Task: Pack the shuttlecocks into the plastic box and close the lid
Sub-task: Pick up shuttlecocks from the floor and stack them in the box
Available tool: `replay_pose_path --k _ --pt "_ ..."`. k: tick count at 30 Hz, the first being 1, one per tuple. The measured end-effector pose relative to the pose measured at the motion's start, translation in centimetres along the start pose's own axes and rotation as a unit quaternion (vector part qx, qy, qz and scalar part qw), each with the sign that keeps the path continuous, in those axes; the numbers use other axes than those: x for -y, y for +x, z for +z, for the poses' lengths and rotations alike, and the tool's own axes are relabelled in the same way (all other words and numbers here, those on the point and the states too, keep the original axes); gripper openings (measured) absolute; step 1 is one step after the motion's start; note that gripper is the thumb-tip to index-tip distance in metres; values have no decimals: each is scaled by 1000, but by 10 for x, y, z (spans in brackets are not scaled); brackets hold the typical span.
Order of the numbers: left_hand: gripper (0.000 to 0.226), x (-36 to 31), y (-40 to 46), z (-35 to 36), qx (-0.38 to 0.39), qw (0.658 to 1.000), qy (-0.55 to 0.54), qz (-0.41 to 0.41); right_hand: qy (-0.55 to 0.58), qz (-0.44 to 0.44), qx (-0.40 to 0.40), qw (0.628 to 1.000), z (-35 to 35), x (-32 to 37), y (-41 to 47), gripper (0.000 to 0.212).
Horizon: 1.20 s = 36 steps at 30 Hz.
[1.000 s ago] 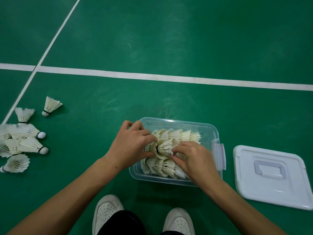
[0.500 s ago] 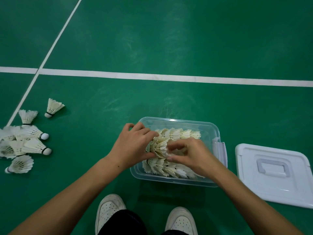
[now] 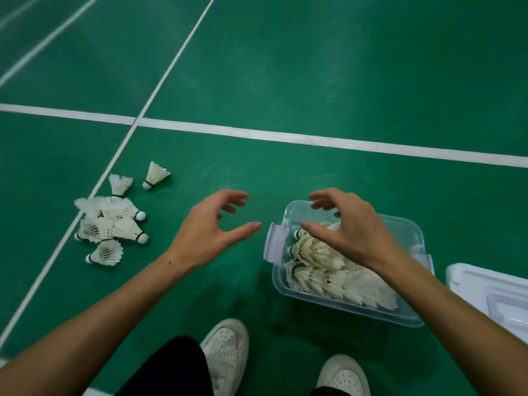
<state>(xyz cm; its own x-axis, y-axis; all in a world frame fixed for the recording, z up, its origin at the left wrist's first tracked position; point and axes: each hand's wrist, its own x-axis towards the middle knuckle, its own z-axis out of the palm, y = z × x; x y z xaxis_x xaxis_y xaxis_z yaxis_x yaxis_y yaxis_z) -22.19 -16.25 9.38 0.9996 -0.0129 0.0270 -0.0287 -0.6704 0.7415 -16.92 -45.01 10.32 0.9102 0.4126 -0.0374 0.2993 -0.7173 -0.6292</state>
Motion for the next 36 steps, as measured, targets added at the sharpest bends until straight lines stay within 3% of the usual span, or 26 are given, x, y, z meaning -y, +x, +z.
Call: replay_pose_path --k 12,17,25,30,36 --pt "60 112 -71 -91 -139 980 -78 -116 -54 -145 98 983 129 124 95 61" --pt "59 174 -96 -124 -189 966 -44 -172 -60 -182 127 973 184 166 134 57" --pt "71 244 -96 -157 -196 952 67 -227 -88 -201 184 958 258 206 190 54" --pt "85 267 -100 -165 -116 958 151 -216 -110 -239 212 941 285 214 215 59" --pt "101 287 -125 -161 -3 954 252 -161 -140 -319 285 893 311 224 254 73"
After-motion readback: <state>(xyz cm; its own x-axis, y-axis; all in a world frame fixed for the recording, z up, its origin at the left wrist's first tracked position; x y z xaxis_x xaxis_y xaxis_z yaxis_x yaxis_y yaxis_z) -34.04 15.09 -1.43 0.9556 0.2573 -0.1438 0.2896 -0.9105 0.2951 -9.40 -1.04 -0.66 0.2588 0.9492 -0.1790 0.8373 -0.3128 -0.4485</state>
